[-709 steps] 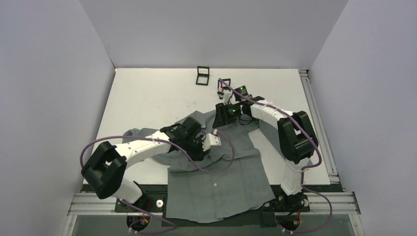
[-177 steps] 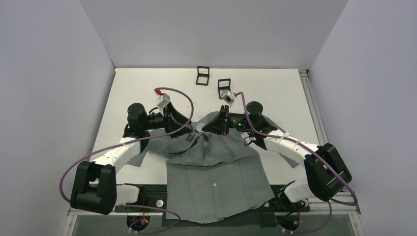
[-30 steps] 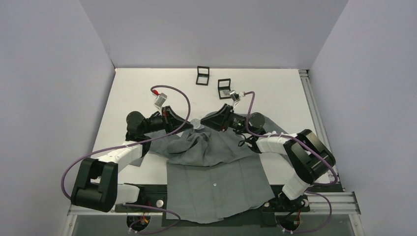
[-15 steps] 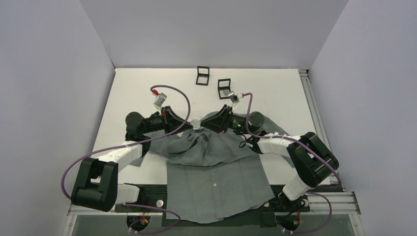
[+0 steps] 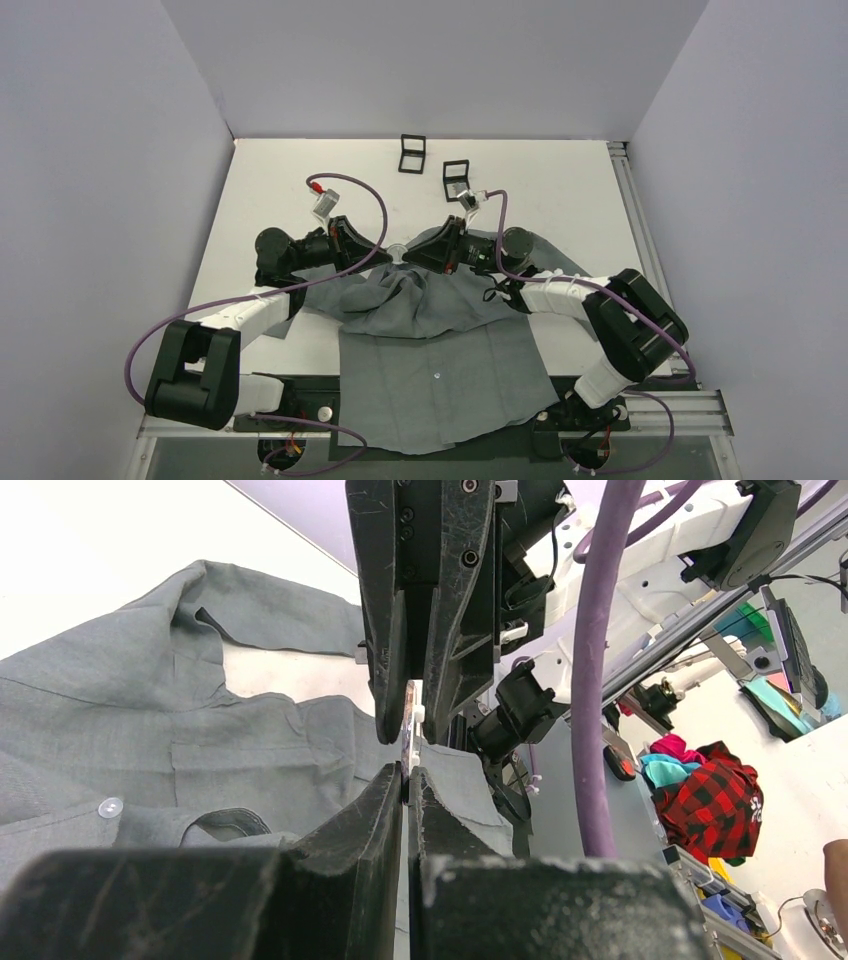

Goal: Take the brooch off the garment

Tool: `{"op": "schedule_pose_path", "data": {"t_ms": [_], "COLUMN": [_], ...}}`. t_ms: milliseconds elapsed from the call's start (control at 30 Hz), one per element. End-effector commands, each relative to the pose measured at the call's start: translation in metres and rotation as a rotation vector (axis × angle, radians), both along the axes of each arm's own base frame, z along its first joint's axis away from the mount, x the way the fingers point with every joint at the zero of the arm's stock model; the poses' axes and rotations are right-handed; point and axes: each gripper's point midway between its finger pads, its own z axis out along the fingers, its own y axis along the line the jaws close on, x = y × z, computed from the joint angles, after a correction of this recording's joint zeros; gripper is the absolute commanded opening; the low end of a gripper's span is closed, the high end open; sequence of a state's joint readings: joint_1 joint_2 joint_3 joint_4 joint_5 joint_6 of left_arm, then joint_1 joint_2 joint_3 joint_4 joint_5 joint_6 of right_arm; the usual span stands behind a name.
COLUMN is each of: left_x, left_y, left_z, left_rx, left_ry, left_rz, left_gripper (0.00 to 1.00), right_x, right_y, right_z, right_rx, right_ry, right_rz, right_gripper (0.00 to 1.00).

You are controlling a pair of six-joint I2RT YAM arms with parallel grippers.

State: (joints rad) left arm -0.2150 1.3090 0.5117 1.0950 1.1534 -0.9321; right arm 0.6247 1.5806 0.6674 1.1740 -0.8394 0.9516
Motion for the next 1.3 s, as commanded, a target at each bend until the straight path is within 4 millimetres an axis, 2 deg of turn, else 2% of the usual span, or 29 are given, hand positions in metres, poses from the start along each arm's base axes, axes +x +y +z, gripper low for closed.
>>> {"op": "schedule_pose_path", "data": {"t_ms": [0,167,200,367,500,600,700,1000,1267], "left_x": [-0.001,-0.001,-0.001,0.004,0.005,0.005,0.004,0.004,0.004], "left_y": [-0.001,-0.001,-0.001,0.002,0.003,0.003,0.003,0.003,0.003], "left_z": [0.007,0.006,0.006,0.003,0.003,0.003,0.003,0.003,0.004], "left_rx": [-0.004,-0.001,0.0,0.004,0.003,0.001,0.0,-0.001,-0.001], "left_ry": [-0.055,-0.057,-0.057,-0.053,-0.047,-0.044,-0.045,-0.044,-0.047], "left_rz": [-0.012,-0.01,-0.01,0.011,0.012,0.012,0.013,0.011,0.01], "left_gripper": [0.0,0.0,0.0,0.0,0.0,0.0,0.0,0.0,0.0], "right_x": [-0.007,-0.005,-0.003,0.008,0.008,0.005,0.009,0.005,0.004], "right_y": [0.005,0.004,0.003,0.001,0.001,0.0,-0.004,-0.004,0.0], "right_z": [0.029,0.03,0.029,0.021,0.025,0.027,0.029,0.035,0.029], "right_rx": [0.069,0.074,0.073,0.005,-0.012,0.0,0.019,0.045,0.017], "right_ry": [-0.11,-0.108,-0.106,-0.12,-0.145,-0.135,-0.124,-0.128,-0.135], "right_rz": [0.04,0.029,0.022,-0.022,-0.02,-0.005,-0.02,-0.006,0.0], "right_gripper": [0.14,0.05,0.01,0.0,0.0,0.19,0.23,0.16,0.0]}}
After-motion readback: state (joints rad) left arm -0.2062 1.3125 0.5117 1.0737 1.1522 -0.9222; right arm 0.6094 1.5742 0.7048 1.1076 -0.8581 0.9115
